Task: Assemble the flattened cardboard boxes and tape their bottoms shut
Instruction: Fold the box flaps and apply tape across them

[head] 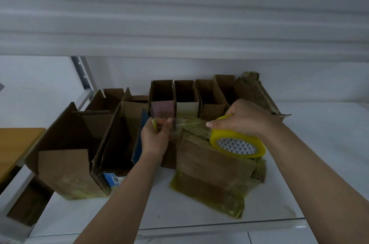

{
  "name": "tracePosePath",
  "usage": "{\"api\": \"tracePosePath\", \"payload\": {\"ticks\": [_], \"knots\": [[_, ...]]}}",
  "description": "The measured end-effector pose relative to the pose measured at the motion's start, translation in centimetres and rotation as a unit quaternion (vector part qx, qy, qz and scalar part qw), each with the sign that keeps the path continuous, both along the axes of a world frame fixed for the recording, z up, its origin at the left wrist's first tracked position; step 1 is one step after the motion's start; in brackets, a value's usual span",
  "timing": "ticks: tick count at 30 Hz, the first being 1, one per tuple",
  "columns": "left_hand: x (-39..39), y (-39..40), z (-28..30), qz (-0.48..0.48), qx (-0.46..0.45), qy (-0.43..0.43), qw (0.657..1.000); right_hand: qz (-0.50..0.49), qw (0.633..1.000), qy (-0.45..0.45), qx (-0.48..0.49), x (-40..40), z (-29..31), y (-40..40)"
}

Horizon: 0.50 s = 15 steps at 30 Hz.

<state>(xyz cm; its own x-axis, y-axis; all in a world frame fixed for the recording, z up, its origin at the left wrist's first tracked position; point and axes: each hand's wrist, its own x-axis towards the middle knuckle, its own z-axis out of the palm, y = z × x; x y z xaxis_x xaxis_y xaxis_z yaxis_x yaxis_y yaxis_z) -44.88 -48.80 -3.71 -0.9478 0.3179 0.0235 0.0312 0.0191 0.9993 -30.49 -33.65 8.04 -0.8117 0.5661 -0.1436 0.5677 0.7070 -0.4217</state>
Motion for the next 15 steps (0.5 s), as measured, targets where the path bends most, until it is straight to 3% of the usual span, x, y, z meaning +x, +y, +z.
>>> {"api": "tracePosePath", "payload": {"ticks": [11, 15], "knots": [[0.0, 2.1, -1.5, 0.042, -0.011, -0.084, 0.996, 0.0, 0.997, -0.062, 0.04, -2.3, -0.1, -0.2], [-0.5, 2.5, -2.2, 0.023, -0.028, -0.15, 0.988, 0.001, 0.996, -0.077, 0.043, -3.1, 0.0, -0.2]]}}
